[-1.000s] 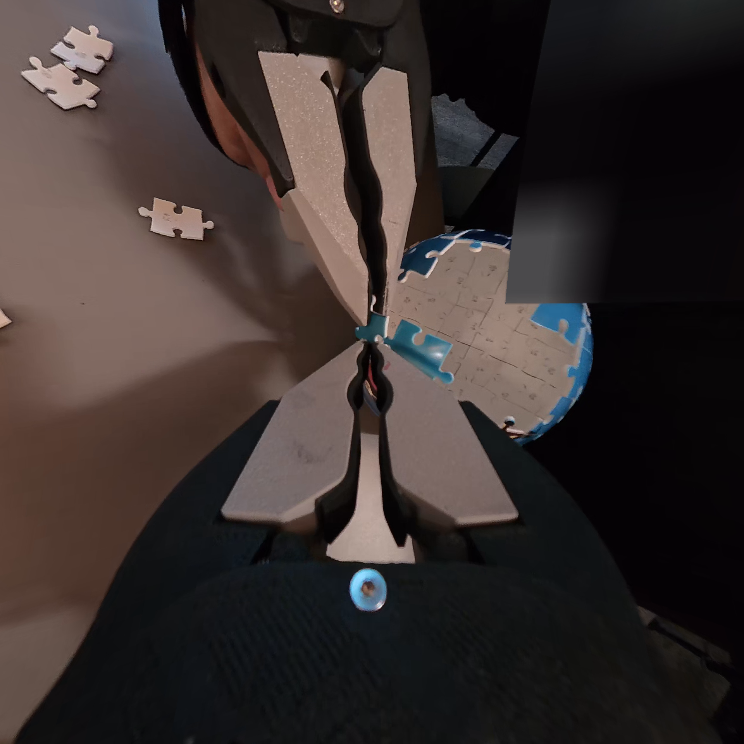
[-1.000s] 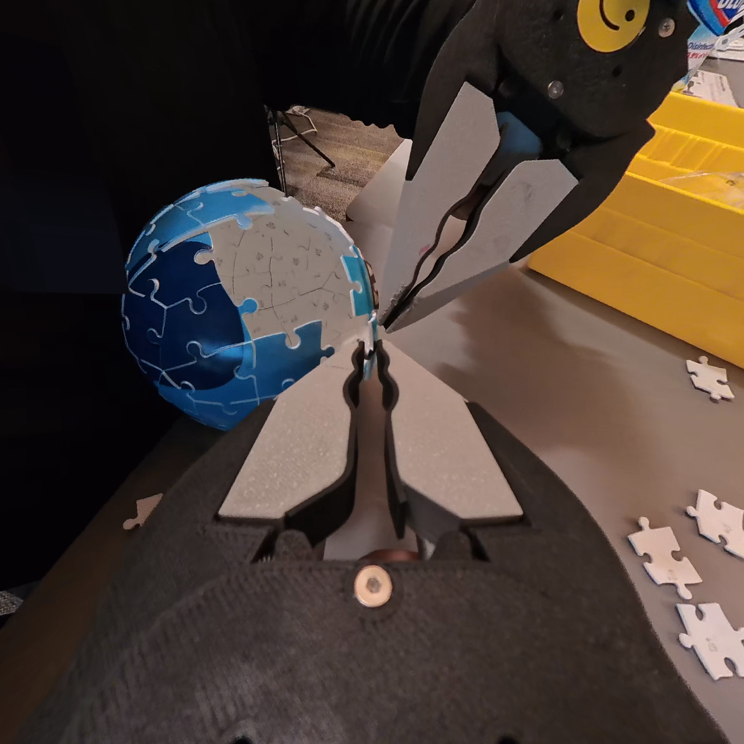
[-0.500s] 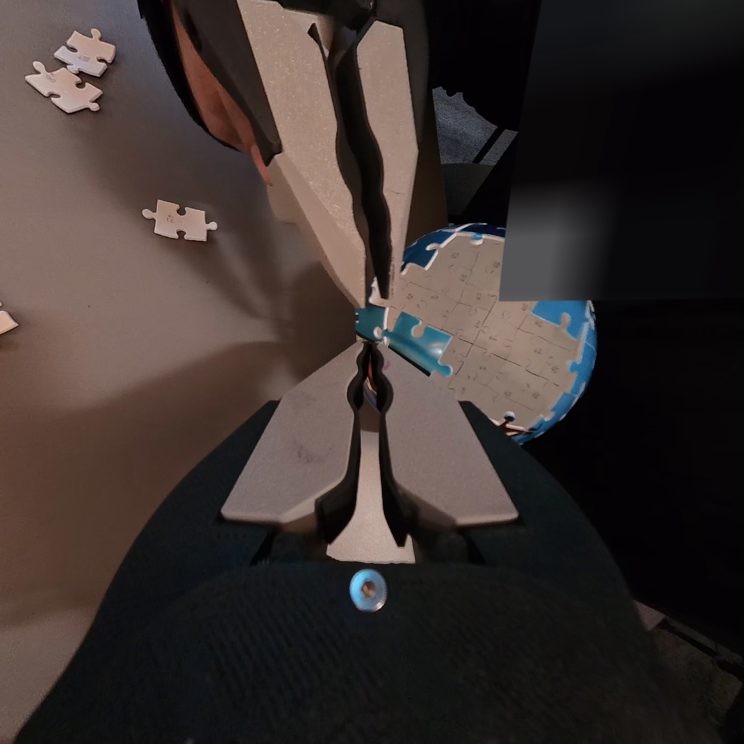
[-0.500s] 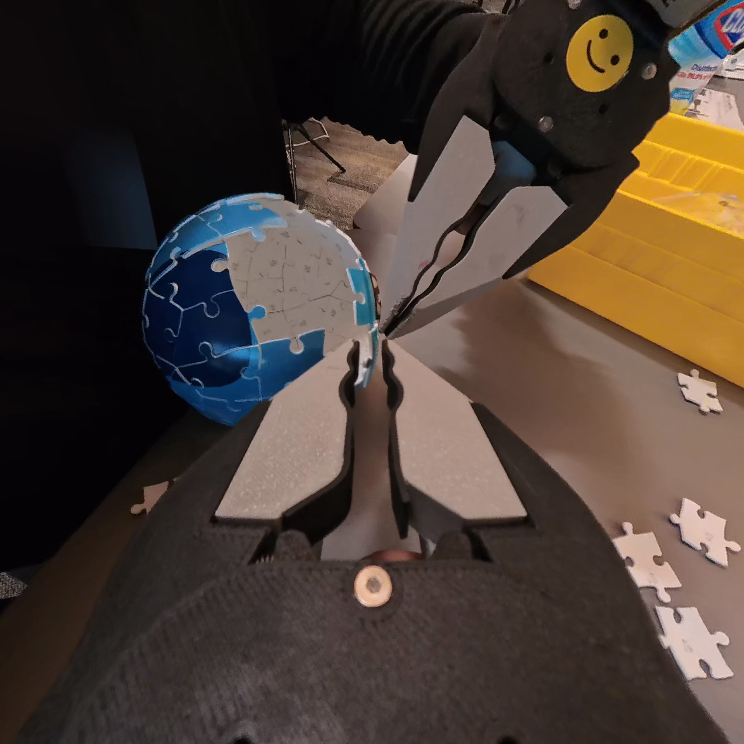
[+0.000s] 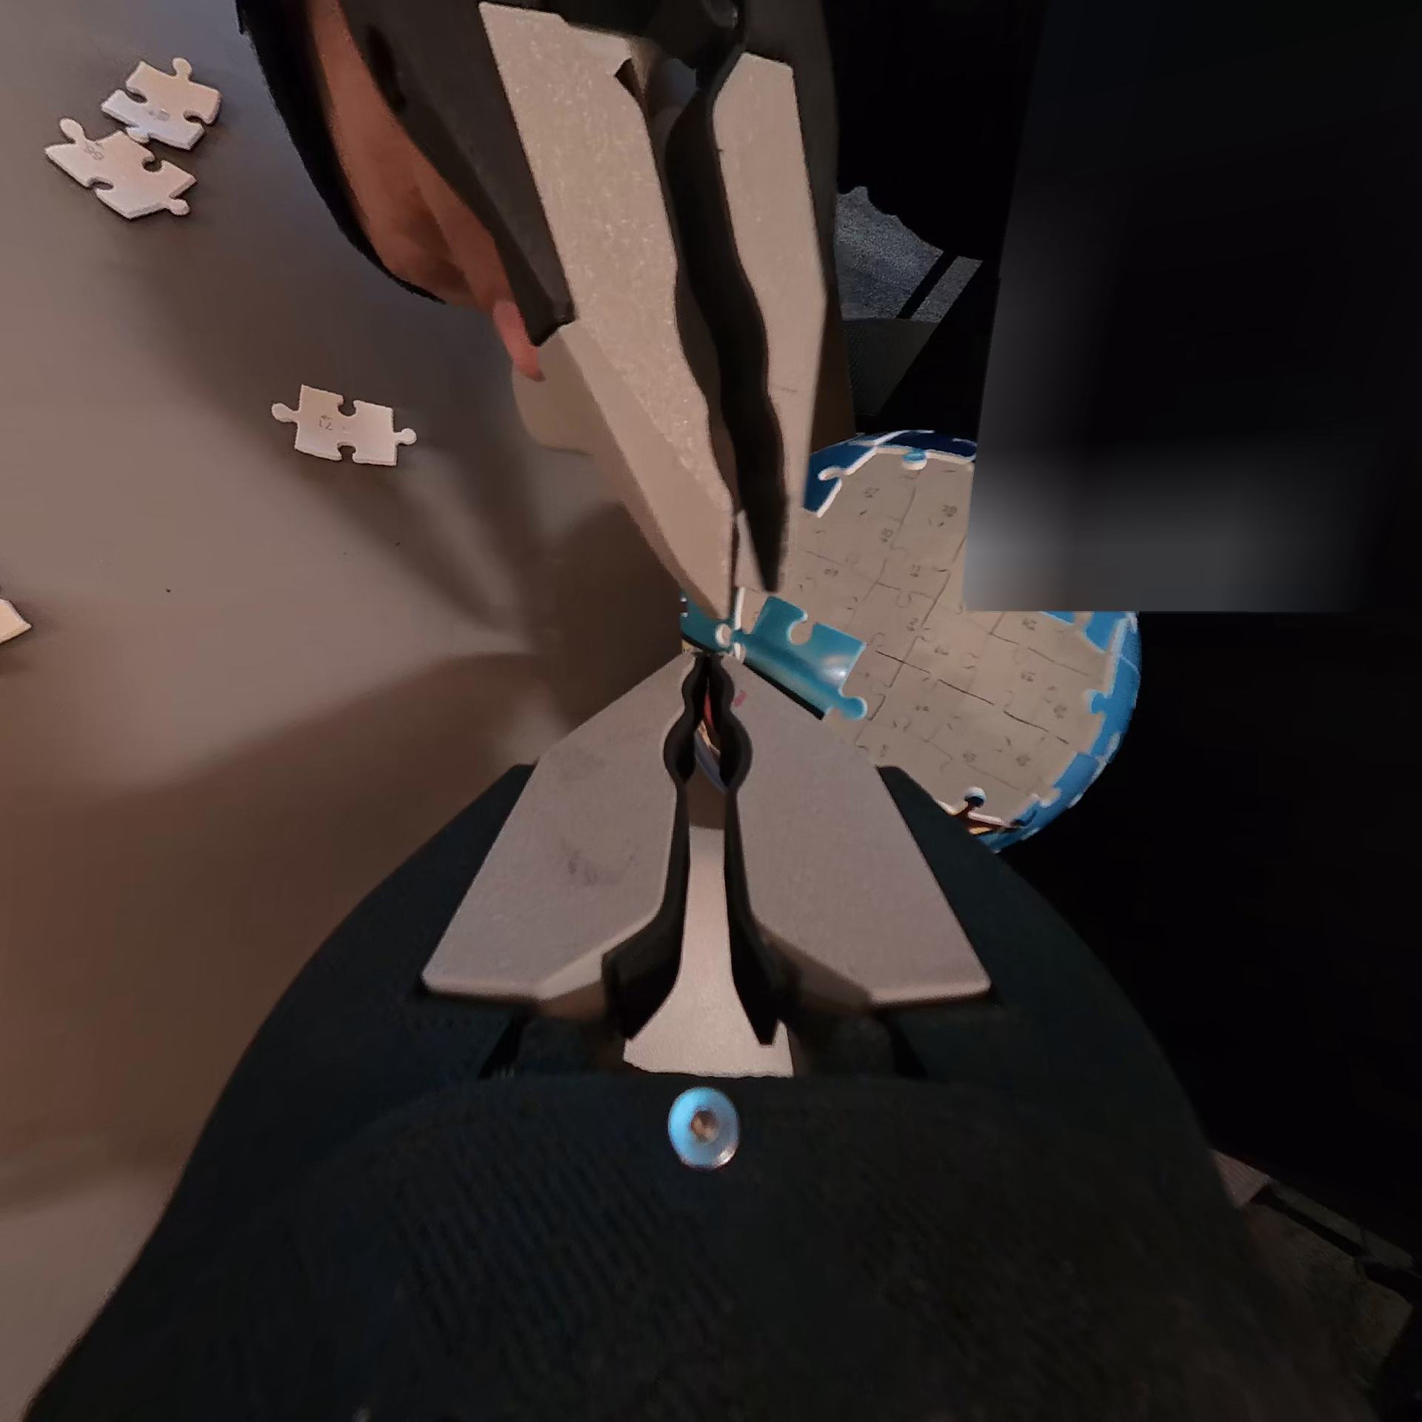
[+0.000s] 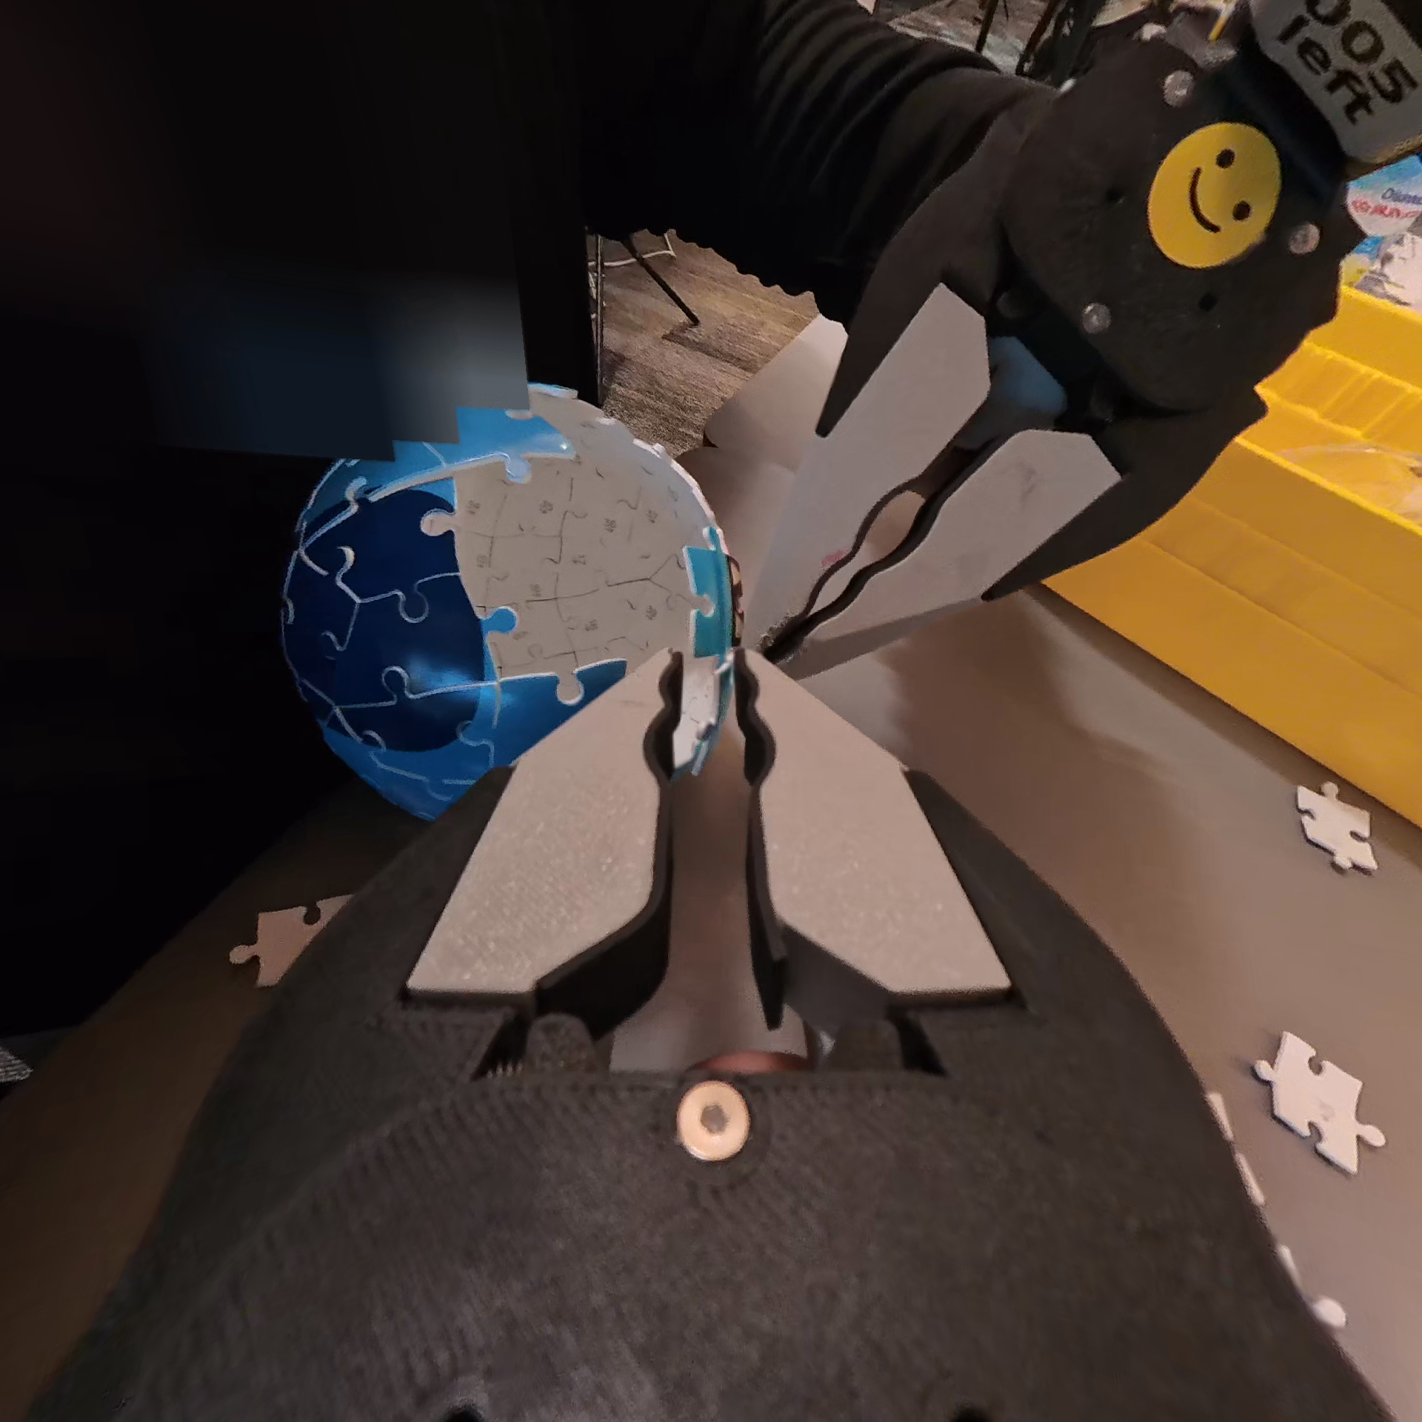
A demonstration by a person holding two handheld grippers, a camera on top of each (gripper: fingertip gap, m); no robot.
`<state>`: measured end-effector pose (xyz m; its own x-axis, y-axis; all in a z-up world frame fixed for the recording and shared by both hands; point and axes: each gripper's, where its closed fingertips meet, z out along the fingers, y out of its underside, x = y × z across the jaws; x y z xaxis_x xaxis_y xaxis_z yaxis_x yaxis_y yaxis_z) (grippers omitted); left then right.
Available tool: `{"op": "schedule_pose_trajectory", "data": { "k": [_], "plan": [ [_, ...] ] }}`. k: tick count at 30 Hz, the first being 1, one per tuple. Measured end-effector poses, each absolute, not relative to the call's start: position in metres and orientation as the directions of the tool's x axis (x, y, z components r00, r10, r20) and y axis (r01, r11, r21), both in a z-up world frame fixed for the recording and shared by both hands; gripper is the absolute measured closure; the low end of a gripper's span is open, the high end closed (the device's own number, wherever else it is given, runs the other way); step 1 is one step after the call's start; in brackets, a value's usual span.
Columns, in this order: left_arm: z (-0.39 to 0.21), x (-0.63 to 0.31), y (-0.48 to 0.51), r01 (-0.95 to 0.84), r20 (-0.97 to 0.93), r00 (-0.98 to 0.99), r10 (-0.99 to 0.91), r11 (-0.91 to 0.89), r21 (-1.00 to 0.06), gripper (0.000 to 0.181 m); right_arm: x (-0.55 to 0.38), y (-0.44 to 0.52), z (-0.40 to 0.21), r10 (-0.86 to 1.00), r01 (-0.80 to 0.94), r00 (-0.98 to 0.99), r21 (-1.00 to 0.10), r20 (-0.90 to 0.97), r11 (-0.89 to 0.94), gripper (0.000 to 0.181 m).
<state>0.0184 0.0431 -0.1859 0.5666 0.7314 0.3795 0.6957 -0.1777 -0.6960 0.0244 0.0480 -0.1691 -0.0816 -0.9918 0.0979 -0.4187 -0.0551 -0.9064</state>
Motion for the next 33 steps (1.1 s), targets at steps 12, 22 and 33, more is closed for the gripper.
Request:
{"op": "schedule_pose_trajectory", "data": {
  "k": [12, 22, 33],
  "plan": [
    [-0.1852, 0.0176, 0.0434, 0.691, 0.371, 0.568, 0.735, -0.181, -0.7, 0.181, 0.0272, 0.0475, -0.173, -0.998, -0.411, -0.051, -0.911, 0.044, -0.019, 0.172],
    [-0.1851, 0.0166, 0.0431, 0.689, 0.377, 0.569, 0.731, -0.173, -0.704, 0.181, 0.0265, 0.047, -0.1748, -0.996, -0.373, -0.032, -0.923, -0.089, 0.094, 0.166],
    [-0.1863, 0.0185, 0.0426, 0.69, 0.378, 0.57, 0.729, -0.176, -0.702, 0.181, 0.0291, 0.0478, -0.1761, -0.996, -0.376, -0.026, -0.922, -0.089, 0.092, 0.169]
  ]
}}
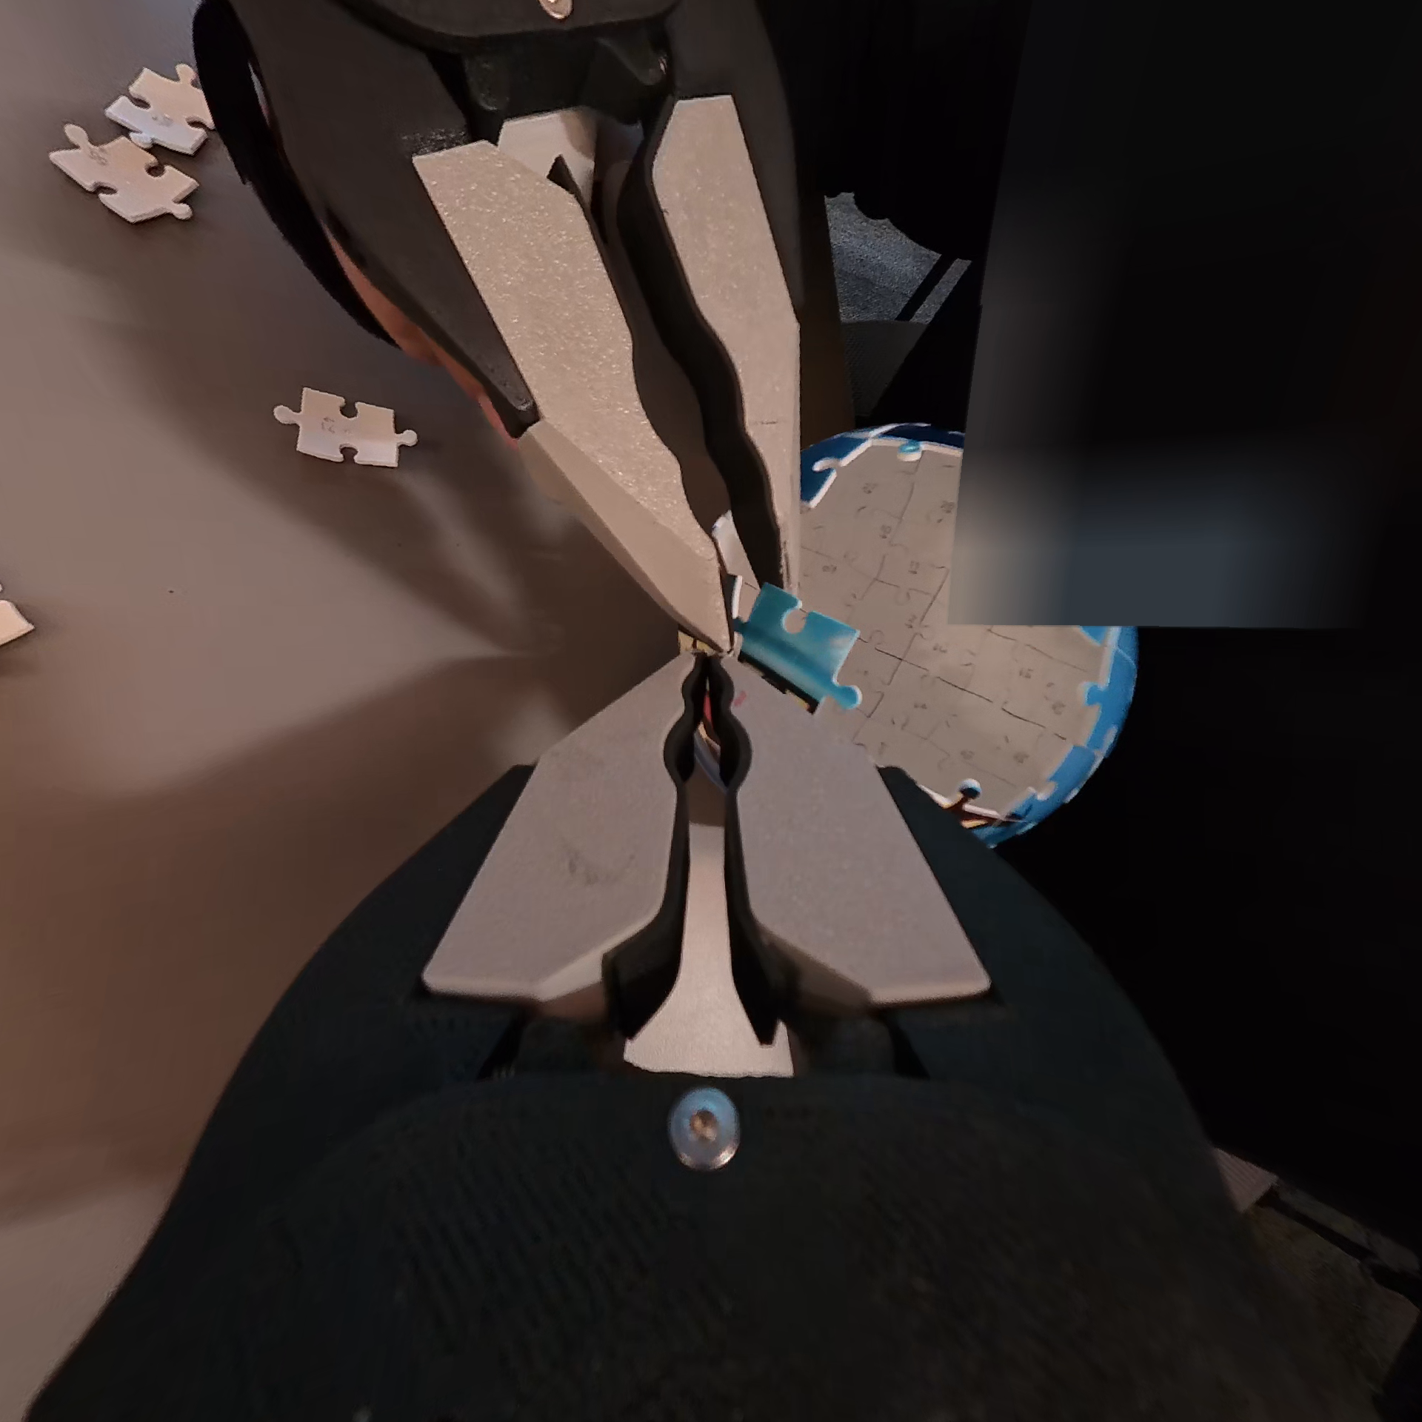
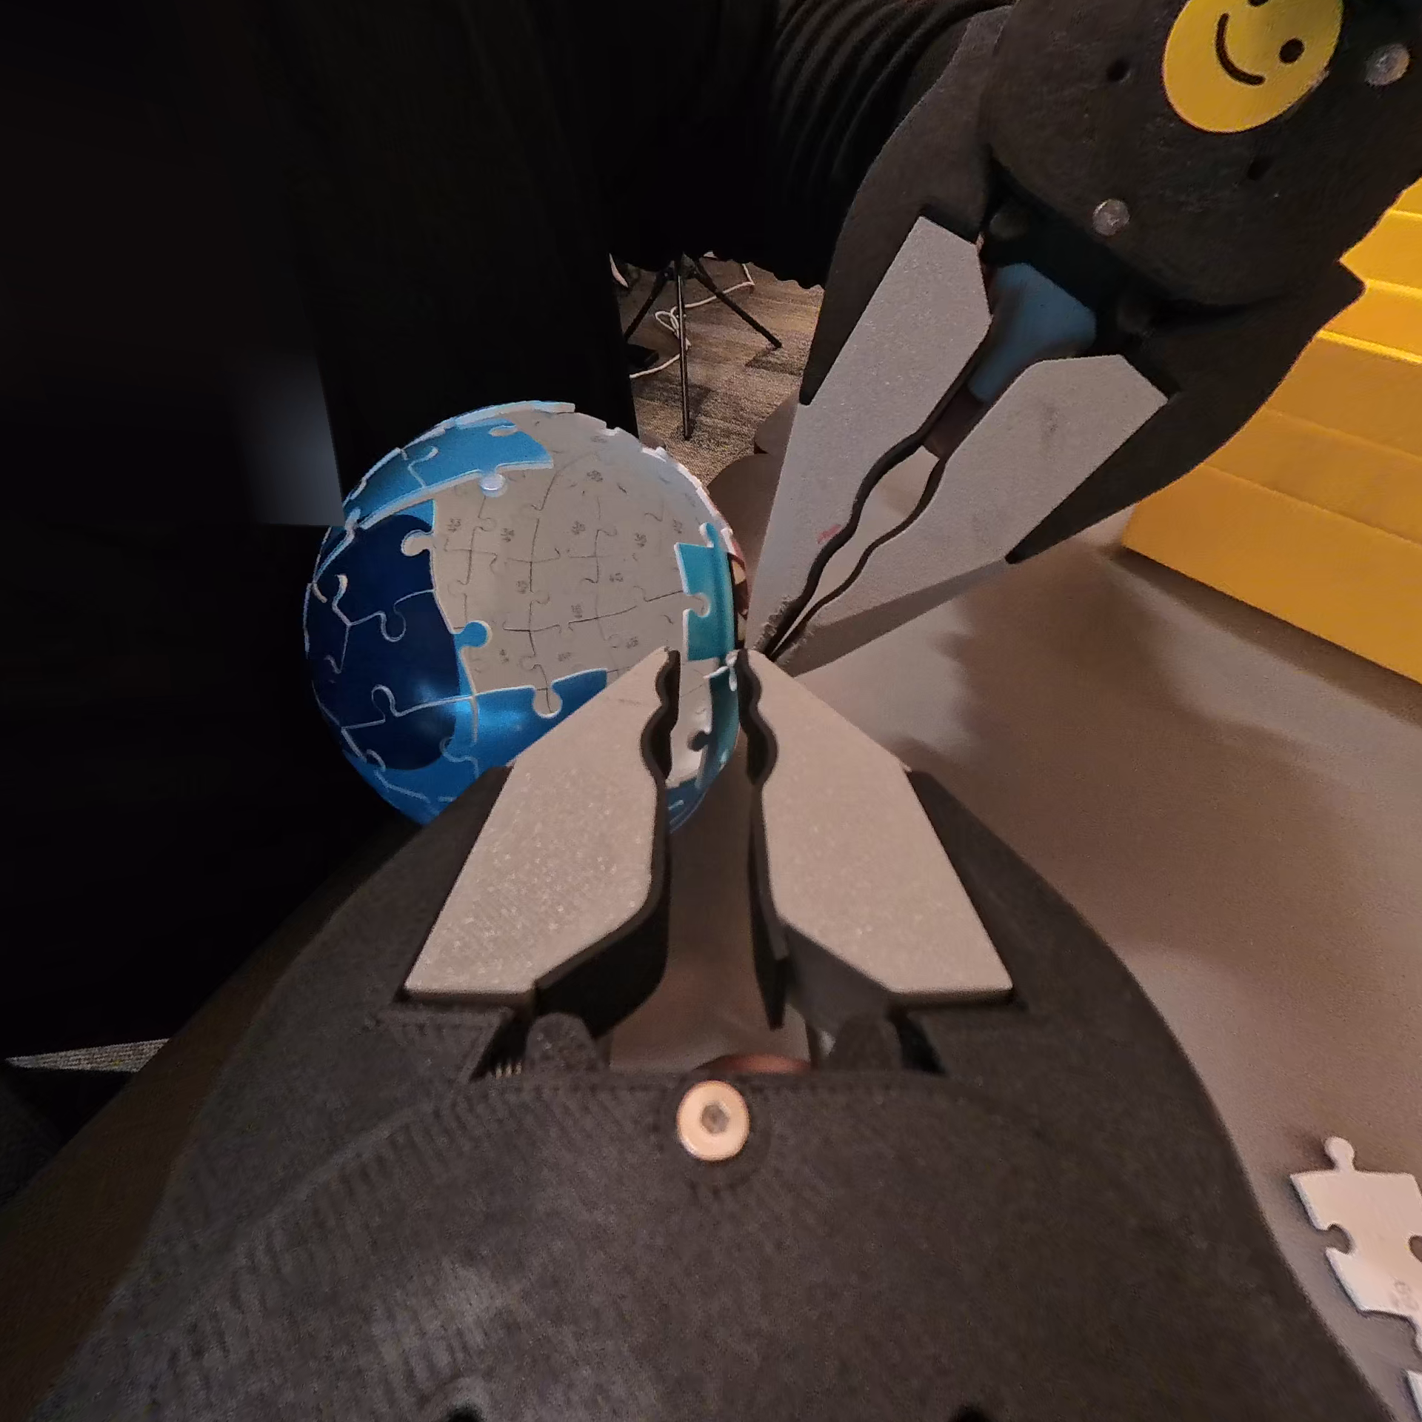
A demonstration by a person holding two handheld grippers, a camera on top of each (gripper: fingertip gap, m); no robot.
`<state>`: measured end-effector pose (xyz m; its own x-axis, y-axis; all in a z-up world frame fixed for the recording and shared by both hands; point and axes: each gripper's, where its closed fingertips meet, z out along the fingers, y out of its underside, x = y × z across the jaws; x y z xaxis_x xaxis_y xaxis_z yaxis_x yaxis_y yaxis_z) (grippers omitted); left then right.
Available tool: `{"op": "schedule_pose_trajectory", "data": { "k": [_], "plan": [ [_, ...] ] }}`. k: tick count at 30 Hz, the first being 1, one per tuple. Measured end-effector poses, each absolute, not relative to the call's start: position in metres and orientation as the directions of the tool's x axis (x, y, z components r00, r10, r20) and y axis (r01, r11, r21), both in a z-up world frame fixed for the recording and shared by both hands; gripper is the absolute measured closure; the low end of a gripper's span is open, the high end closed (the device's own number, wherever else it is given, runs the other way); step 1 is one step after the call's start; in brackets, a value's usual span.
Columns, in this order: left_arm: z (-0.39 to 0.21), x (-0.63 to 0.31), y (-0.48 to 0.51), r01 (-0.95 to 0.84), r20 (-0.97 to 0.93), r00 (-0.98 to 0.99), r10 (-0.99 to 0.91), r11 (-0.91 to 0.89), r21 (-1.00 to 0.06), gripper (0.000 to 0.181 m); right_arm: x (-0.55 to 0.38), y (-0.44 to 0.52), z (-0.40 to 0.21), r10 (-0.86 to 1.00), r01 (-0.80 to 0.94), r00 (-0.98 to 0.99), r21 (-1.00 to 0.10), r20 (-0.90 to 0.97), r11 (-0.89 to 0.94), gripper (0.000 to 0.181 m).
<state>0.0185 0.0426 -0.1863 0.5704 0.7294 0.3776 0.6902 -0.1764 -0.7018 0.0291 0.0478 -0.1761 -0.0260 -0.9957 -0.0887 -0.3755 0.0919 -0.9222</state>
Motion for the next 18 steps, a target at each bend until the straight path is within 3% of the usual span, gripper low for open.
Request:
{"op": "schedule_pose_trajectory", "data": {
  "k": [18],
  "plan": [
    [-0.1861, 0.018, 0.0424, 0.682, 0.351, 0.569, 0.744, -0.188, -0.707, 0.181, 0.0299, 0.0468, -0.1756, -0.998, -0.364, -0.05, -0.929, -0.045, 0.06, 0.172]
  ]
}}
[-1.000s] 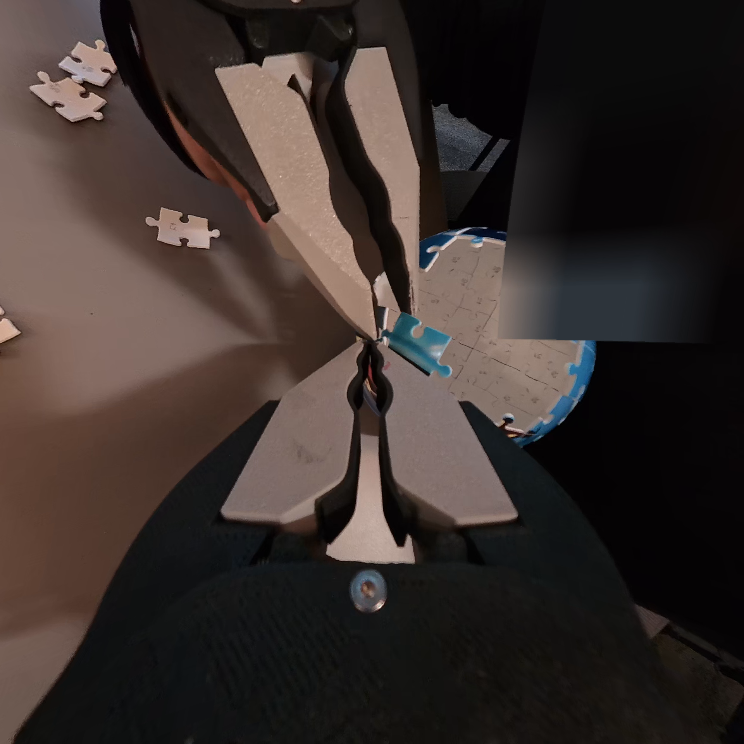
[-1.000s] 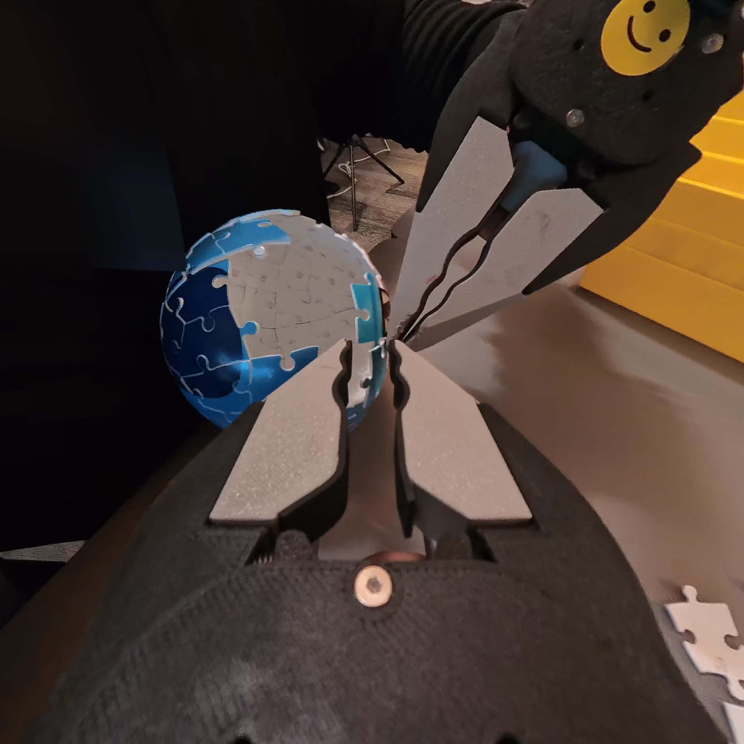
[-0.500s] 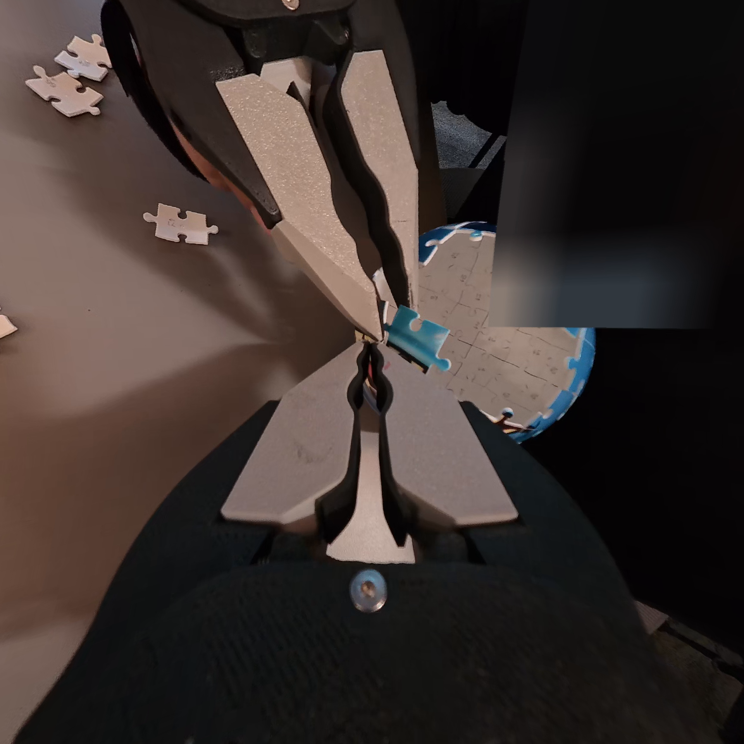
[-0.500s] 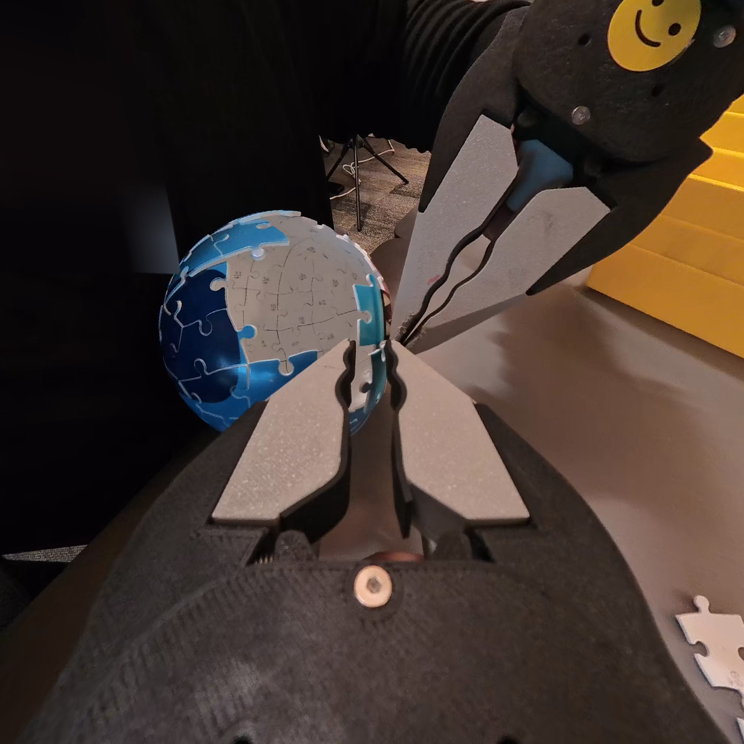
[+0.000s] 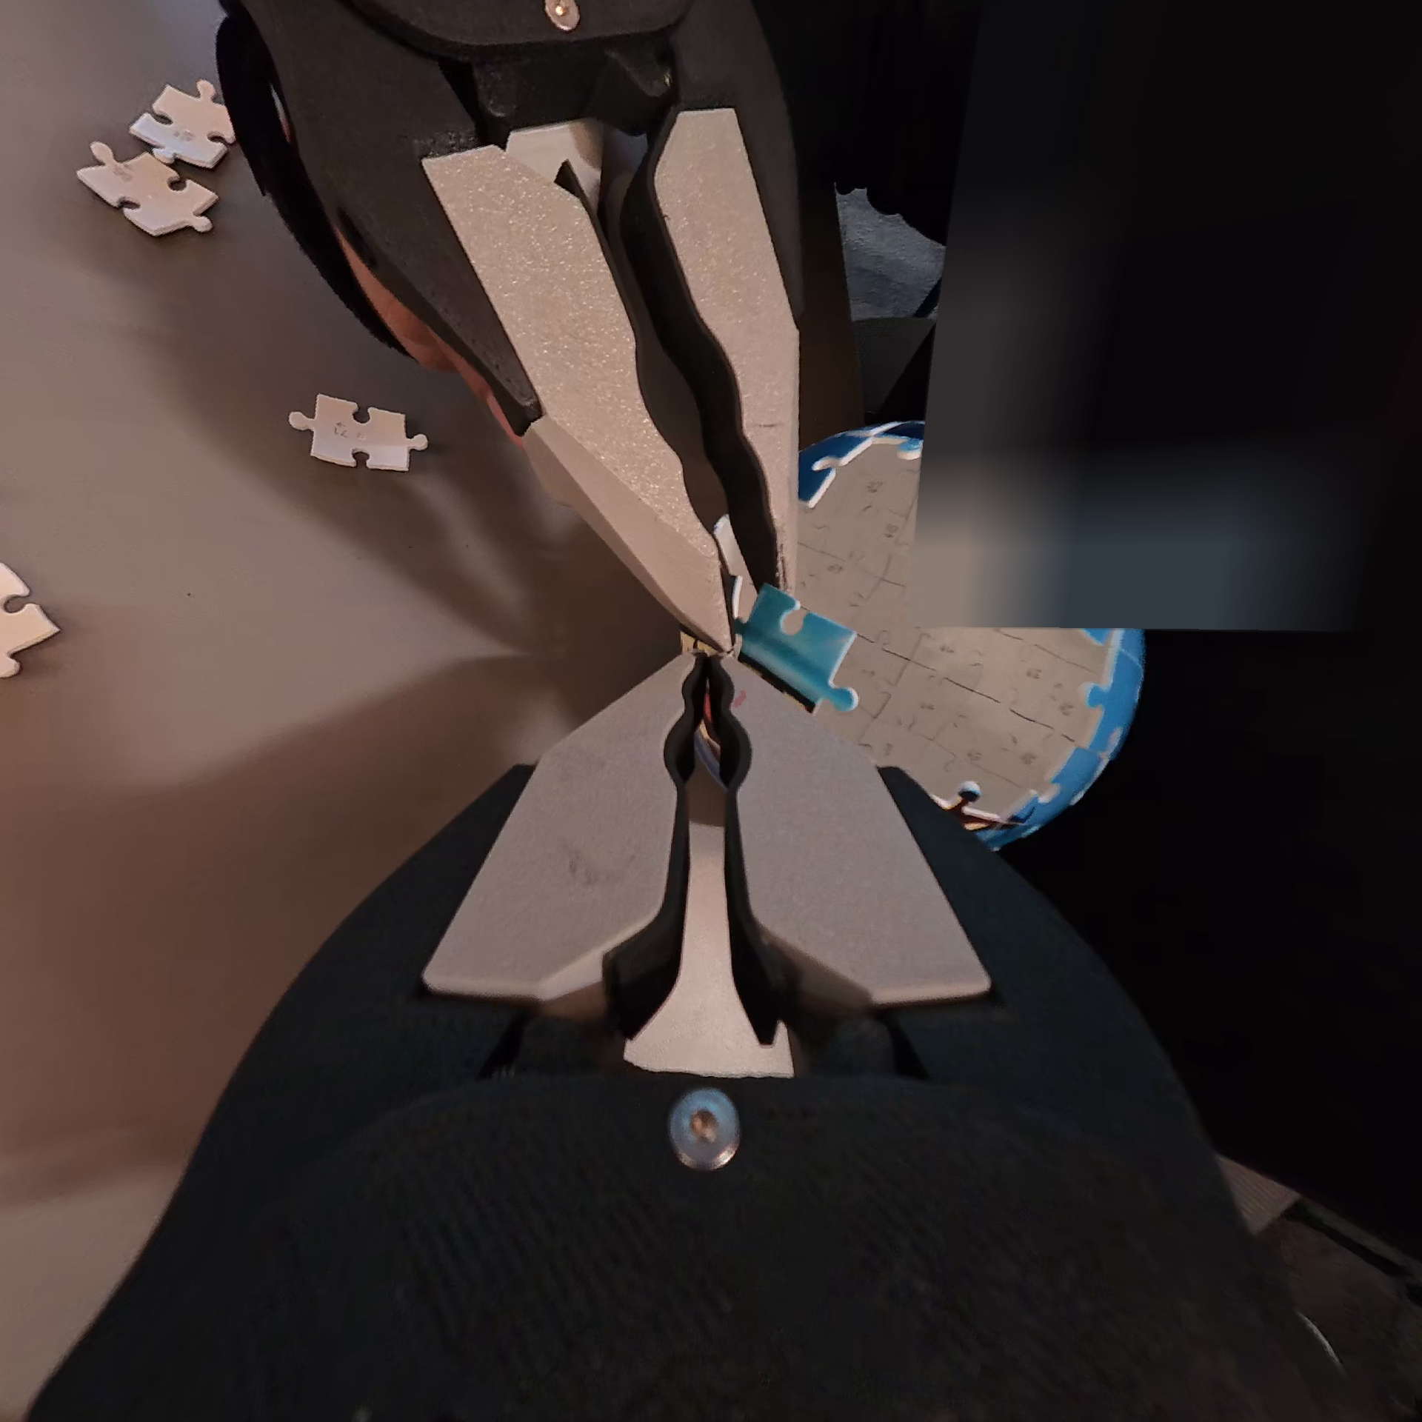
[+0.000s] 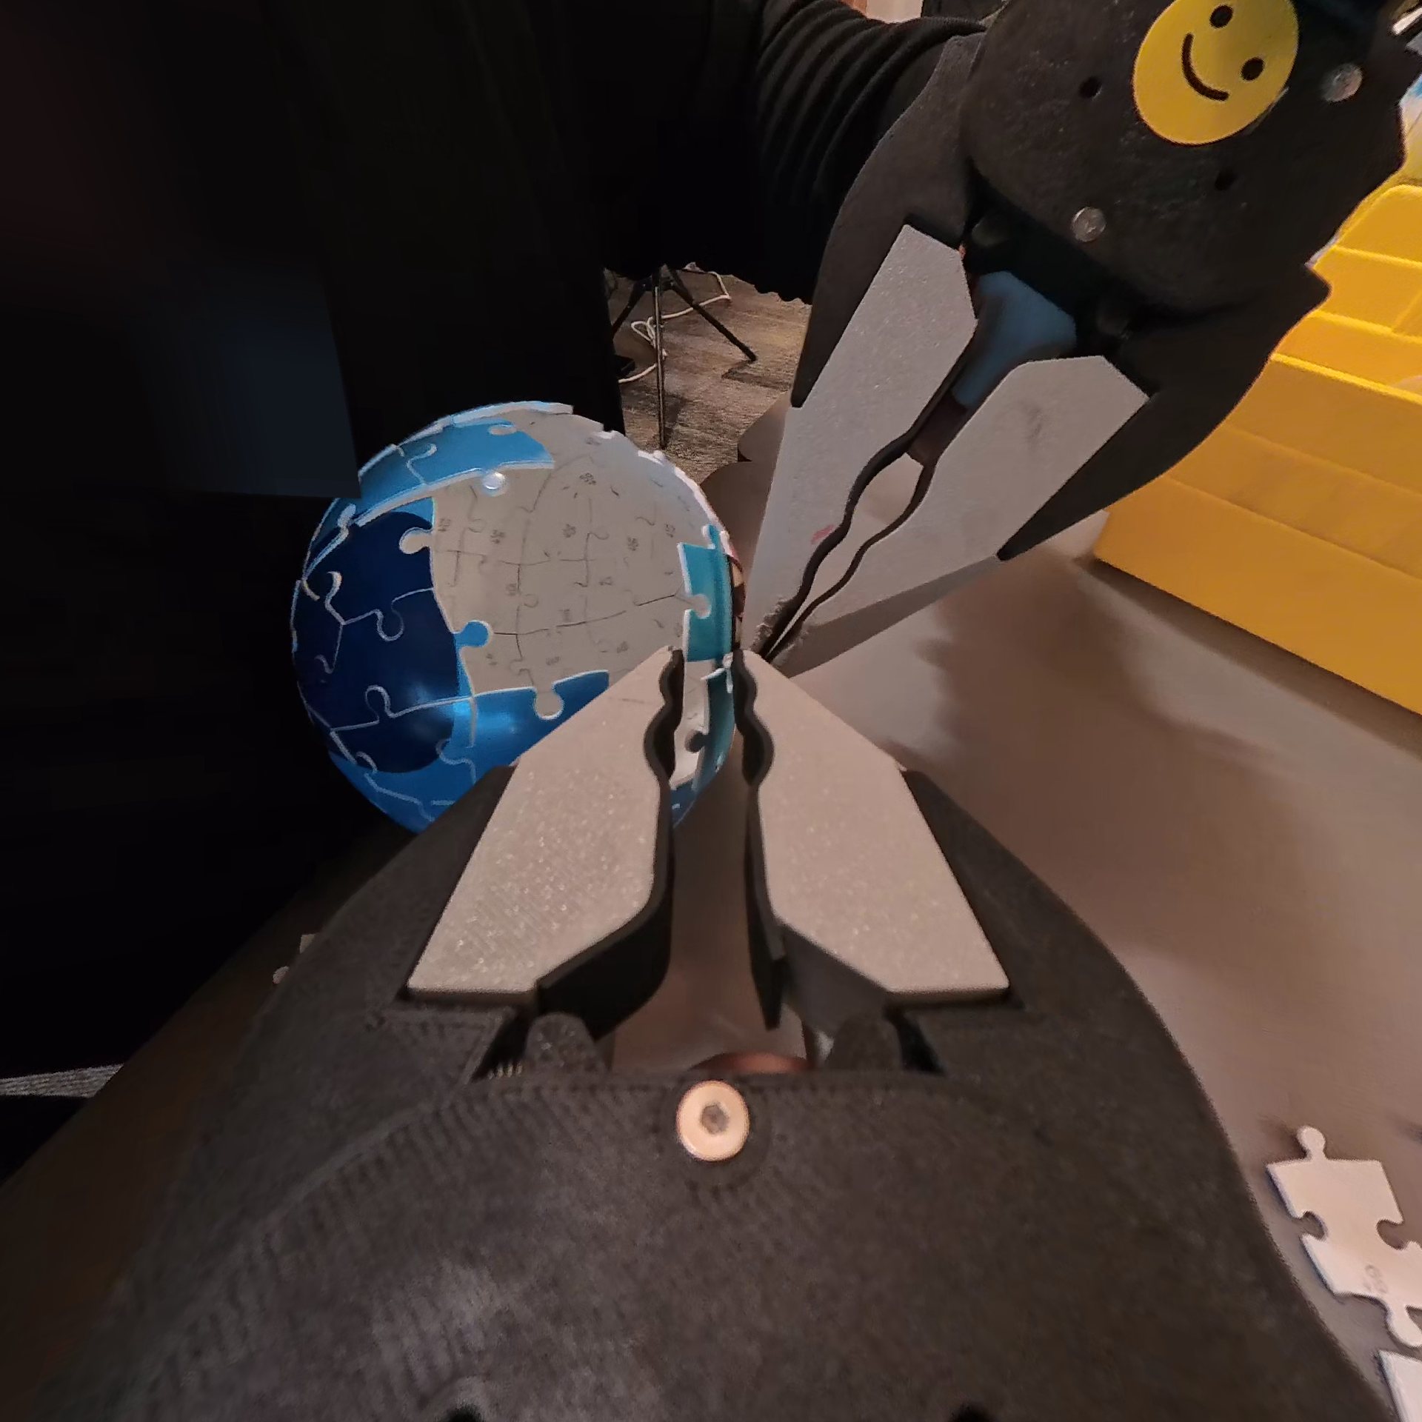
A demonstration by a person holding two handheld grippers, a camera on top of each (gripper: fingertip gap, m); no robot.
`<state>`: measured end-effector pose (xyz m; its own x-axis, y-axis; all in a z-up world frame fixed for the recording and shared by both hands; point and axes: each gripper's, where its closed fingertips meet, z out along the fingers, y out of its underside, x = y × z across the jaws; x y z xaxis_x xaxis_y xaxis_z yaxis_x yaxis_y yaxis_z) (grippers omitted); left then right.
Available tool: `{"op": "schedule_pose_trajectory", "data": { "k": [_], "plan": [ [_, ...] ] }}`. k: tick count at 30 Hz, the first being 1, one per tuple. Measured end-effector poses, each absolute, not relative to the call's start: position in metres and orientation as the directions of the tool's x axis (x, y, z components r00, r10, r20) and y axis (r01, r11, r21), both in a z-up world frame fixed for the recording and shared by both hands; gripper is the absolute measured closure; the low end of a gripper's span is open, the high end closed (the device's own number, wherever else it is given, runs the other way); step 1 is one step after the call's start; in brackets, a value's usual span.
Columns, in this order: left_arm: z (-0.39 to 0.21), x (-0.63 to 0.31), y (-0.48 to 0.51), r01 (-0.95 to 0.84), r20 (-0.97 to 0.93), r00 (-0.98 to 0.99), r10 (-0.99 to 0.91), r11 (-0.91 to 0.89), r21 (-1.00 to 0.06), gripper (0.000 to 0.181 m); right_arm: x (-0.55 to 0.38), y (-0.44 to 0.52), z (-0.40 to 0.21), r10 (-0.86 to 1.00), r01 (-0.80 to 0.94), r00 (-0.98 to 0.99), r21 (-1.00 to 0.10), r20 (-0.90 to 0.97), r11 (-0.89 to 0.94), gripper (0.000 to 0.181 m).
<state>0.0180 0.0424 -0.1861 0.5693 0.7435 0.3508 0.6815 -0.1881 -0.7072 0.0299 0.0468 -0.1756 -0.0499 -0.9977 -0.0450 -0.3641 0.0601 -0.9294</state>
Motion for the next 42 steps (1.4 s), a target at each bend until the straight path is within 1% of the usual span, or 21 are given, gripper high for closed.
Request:
{"op": "schedule_pose_trajectory", "data": {
  "k": [15, 19, 25, 30, 42],
  "plan": [
    [-0.177, 0.025, 0.036, 0.674, 0.286, 0.534, 0.795, -0.196, -0.712, 0.181, 0.029, 0.045, -0.175, -0.998, -0.376, -0.068, -0.926, -0.001, 0.027, 0.173],
    [-0.166, 0.031, 0.035, 0.664, 0.314, 0.54, 0.781, -0.166, -0.729, 0.181, 0.029, 0.045, -0.175, -0.998, -0.375, -0.067, -0.927, -0.005, 0.03, 0.173],
    [-0.179, 0.033, 0.038, 0.694, 0.35, 0.538, 0.767, -0.166, -0.701, 0.181, 0.029, 0.045, -0.175, -0.998, -0.371, -0.064, -0.928, -0.015, 0.037, 0.172],
    [-0.177, 0.033, 0.038, 0.698, 0.386, 0.534, 0.752, -0.135, -0.703, 0.181, 0.029, 0.045, -0.175, -0.998, -0.378, -0.068, -0.925, -0.009, 0.035, 0.172],
    [-0.177, 0.033, 0.039, 0.7, 0.372, 0.528, 0.764, -0.144, -0.699, 0.181, 0.029, 0.045, -0.176, -0.997, -0.39, -0.073, -0.92, 0.002, 0.027, 0.173]
  ]
}}
